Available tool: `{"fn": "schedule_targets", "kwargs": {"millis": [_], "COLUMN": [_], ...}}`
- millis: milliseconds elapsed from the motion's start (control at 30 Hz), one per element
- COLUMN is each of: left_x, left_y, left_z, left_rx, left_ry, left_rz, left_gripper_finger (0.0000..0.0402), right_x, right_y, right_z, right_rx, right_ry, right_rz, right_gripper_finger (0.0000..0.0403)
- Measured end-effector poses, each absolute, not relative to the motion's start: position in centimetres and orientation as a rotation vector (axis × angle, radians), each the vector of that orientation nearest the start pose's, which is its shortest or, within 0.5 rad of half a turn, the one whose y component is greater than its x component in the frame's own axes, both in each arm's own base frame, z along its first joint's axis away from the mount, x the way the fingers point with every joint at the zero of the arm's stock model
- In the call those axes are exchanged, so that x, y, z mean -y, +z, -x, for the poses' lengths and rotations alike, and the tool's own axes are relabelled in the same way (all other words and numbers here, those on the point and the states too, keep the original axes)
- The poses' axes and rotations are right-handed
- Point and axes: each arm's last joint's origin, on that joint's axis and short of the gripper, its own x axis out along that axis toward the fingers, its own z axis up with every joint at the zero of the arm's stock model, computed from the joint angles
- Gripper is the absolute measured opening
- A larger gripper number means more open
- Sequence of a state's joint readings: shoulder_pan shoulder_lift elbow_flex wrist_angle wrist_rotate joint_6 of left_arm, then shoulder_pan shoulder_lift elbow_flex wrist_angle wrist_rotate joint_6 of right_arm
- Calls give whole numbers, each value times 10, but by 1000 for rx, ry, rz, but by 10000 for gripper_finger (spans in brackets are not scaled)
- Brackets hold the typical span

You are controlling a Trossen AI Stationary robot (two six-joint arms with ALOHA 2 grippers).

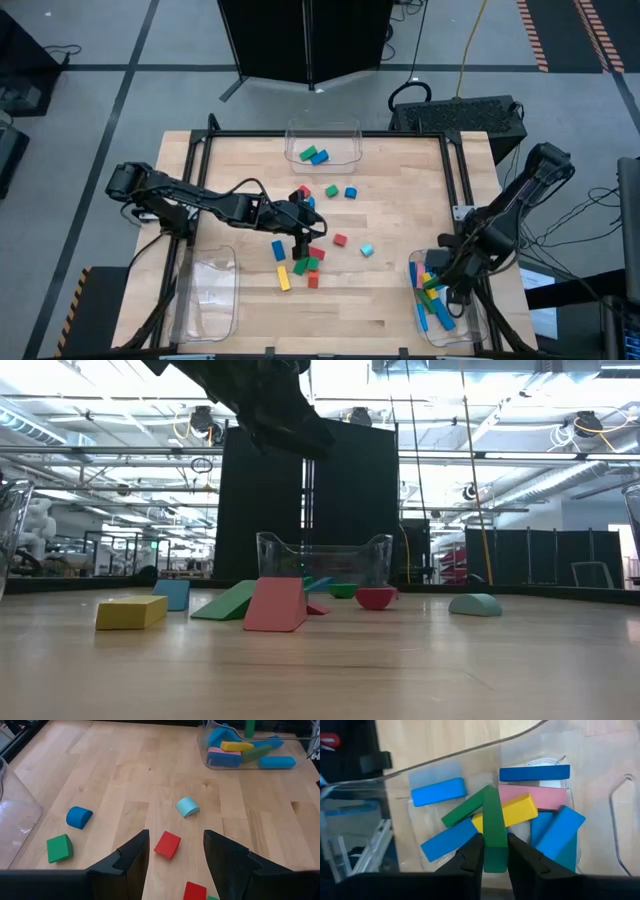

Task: Sort blocks by size
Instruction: Put the green rectangle block into the bottom right transparent bin

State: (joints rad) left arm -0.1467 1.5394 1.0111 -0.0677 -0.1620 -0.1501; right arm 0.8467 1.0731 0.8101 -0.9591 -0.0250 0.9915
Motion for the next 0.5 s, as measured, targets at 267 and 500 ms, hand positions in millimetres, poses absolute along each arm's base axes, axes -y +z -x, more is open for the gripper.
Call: {"fn": "schedule_targets", "kwargs": {"millis": [267,500], "left_x": [44,44], "left_y": [242,242], "left_z": [-330,-330], "left_rx": [-586,-586], "left_ry": [59,59], "left_rz": [54,56], "left_gripper_finger": [187,187], "right_x": [-142,-141], "right_y": [228,226], "right_z": [-125,-128], "right_rx": [-1399,-1330], "right_ry": [97,41], "right_rz": [-272,-227], "right_gripper_finger": [92,93]}}
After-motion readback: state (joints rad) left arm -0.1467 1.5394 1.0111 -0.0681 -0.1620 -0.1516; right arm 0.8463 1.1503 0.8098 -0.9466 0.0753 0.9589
